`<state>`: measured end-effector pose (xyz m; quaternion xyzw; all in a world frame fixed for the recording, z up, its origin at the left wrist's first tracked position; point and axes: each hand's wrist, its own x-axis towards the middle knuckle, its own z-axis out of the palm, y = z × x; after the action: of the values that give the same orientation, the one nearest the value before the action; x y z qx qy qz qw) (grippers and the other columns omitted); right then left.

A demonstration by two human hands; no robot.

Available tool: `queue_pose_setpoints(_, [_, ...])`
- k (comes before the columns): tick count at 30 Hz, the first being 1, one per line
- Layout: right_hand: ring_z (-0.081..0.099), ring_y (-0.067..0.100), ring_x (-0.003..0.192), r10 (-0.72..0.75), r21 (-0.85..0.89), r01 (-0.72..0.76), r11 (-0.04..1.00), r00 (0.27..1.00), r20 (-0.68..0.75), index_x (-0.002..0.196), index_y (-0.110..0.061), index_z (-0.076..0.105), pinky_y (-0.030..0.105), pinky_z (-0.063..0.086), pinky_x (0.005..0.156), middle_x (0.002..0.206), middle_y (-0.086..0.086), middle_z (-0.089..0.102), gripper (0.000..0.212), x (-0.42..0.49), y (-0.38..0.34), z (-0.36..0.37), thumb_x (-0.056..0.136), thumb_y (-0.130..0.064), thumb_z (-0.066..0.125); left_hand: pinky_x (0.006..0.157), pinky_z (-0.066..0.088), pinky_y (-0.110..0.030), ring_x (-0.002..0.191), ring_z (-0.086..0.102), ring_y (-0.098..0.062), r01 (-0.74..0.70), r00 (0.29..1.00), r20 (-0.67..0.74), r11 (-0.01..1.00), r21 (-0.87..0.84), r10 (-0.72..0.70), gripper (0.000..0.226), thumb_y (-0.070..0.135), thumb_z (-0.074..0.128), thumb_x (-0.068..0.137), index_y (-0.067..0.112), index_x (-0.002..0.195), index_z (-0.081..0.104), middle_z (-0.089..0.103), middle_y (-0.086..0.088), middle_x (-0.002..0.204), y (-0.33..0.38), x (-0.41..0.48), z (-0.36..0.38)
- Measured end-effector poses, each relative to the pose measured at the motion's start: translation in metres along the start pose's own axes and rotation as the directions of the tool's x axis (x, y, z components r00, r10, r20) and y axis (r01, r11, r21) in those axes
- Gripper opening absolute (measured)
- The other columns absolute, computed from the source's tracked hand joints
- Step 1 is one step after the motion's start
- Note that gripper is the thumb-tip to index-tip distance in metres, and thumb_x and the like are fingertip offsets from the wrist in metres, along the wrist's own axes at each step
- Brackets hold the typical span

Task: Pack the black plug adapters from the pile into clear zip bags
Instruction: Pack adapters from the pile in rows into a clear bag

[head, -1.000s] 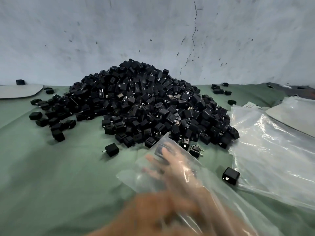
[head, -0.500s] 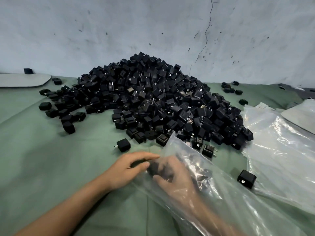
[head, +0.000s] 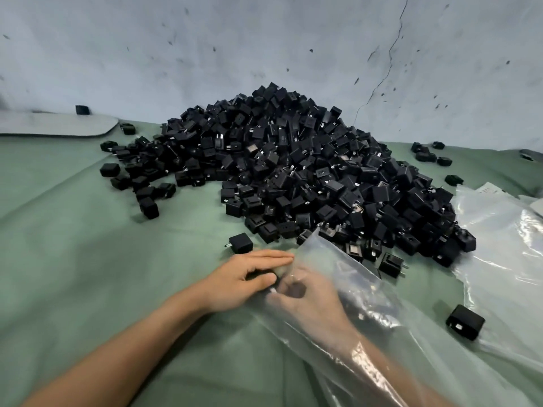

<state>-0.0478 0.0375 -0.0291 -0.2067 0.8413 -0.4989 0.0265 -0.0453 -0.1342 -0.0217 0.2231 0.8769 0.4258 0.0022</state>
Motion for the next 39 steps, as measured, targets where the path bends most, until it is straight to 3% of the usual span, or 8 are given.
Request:
queue_pose_setpoints(9, [0.048, 0.009, 0.119, -0.161, 0.039, 0.156, 0.987, 0.947, 0.28, 0.094, -0.01, 0.074, 0.024, 0.037, 0.104, 0.111, -0.006, 0.065, 0.016, -0.008, -0.009, -0.004, 0.086, -0.002, 0.063, 0.11, 0.035, -0.027, 0.126, 0.049, 0.0, 0.118, 0.993, 0.0, 0.98, -0.161, -0.119, 0.035, 0.027, 0.038, 0.1, 0.024, 0.132, 0.052, 0.056, 0.007, 0.135, 0.006, -0.003, 0.002])
queue_pose_setpoints(13, [0.035, 0.007, 0.131, -0.118, -0.062, 0.15, 0.987, 0.925, 0.36, 0.104, -0.019, 0.074, 0.031, 0.021, 0.115, 0.126, -0.021, 0.054, 0.023, -0.006, -0.008, -0.006, 0.093, -0.01, 0.056, 0.104, 0.025, -0.004, 0.122, 0.041, 0.019, 0.266, 0.951, 0.232, 0.921, -0.283, -0.204, 0.059, 0.048, 0.02, 0.093, 0.022, 0.135, 0.052, 0.047, 0.017, 0.139, 0.009, 0.0, -0.001])
queue_pose_setpoints(17, [0.021, -0.025, 0.116, -0.059, -0.049, 0.091, 0.995, 0.89, 0.453, 0.11, -0.039, 0.068, 0.0, 0.004, 0.101, 0.111, -0.057, 0.035, 0.026, -0.006, -0.007, -0.012, 0.096, -0.024, 0.052, 0.11, 0.005, -0.005, 0.126, 0.023, 0.022, 0.352, 0.891, 0.348, 0.928, -0.12, -0.293, 0.075, 0.07, 0.012, 0.085, 0.033, 0.142, 0.042, 0.032, 0.031, 0.139, 0.013, 0.019, -0.003])
queue_pose_setpoints(21, [0.031, -0.016, 0.118, -0.041, -0.148, 0.138, 0.979, 0.852, 0.522, 0.128, -0.03, 0.059, -0.001, 0.011, 0.102, 0.132, -0.026, 0.043, 0.032, -0.001, -0.012, -0.016, 0.099, -0.024, 0.047, 0.101, -0.015, -0.001, 0.133, -0.001, 0.015, 0.232, 0.866, 0.384, 0.938, 0.257, -0.319, 0.072, 0.065, 0.002, 0.087, 0.036, 0.15, 0.023, 0.011, 0.026, 0.152, 0.018, 0.039, 0.0])
queue_pose_setpoints(24, [0.032, -0.011, 0.124, -0.052, -0.317, 0.253, 0.914, 0.849, 0.526, 0.136, -0.031, 0.05, 0.009, 0.015, 0.11, 0.144, -0.014, 0.041, 0.036, -0.004, -0.011, -0.016, 0.102, -0.028, 0.04, 0.117, -0.003, -0.026, 0.144, 0.012, 0.0, 0.151, 0.911, 0.288, 0.889, 0.433, -0.295, 0.082, 0.067, -0.001, 0.083, 0.029, 0.151, 0.026, 0.023, 0.011, 0.158, 0.018, 0.05, 0.005])
queue_pose_setpoints(27, [0.025, 0.014, 0.139, 0.005, -0.566, 0.316, 0.761, 0.871, 0.492, 0.141, -0.04, 0.037, 0.042, 0.021, 0.114, 0.151, -0.014, 0.031, 0.039, -0.013, -0.006, -0.011, 0.102, -0.04, 0.031, 0.119, 0.002, -0.03, 0.133, 0.031, 0.01, 0.13, 0.991, -0.068, 0.911, 0.391, -0.113, 0.064, 0.059, 0.005, 0.097, 0.034, 0.14, 0.046, 0.045, 0.019, 0.143, 0.019, 0.03, 0.014])
queue_pose_setpoints(30, [0.023, 0.022, 0.14, 0.019, -0.595, 0.277, 0.755, 0.897, 0.441, 0.143, -0.044, 0.029, 0.045, 0.019, 0.111, 0.154, -0.018, 0.024, 0.043, -0.019, -0.012, -0.009, 0.101, -0.05, 0.021, 0.118, 0.005, -0.024, 0.132, 0.029, 0.016, 0.148, 0.928, -0.369, 0.963, 0.226, -0.056, 0.051, 0.047, 0.017, 0.097, 0.037, 0.136, 0.047, 0.045, 0.024, 0.139, 0.009, -0.004, 0.02])
queue_pose_setpoints(39, [-0.007, 0.024, 0.146, -0.002, -0.594, 0.305, 0.744, 0.891, 0.454, 0.146, -0.032, 0.023, 0.057, 0.014, 0.115, 0.16, -0.007, 0.005, 0.052, -0.024, -0.017, -0.009, 0.099, -0.049, 0.008, 0.104, -0.037, -0.04, 0.141, -0.006, 0.009, 0.184, 0.98, -0.061, 0.765, 0.617, -0.187, 0.067, 0.061, -0.01, 0.087, 0.038, 0.149, 0.004, 0.002, 0.029, 0.151, 0.003, -0.007, 0.024])
